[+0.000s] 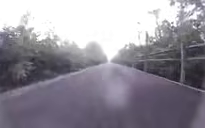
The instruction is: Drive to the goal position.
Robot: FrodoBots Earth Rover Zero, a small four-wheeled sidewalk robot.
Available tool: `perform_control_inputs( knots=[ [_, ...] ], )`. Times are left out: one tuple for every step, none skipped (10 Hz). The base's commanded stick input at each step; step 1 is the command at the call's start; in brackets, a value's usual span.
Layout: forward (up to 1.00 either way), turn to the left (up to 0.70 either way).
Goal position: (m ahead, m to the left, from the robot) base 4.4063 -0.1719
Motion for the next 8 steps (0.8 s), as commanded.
perform_control_inputs(
  knots=[
    [1.00, 0.00],
    [1.00, 0.00],
    [1.00, 0.00],
    [1.00, 0.00],
    [1.00, 0.00],
    [1.00, 0.00],
    [1.00, 0.00],
    [1.00, 0.00]
  ],
)
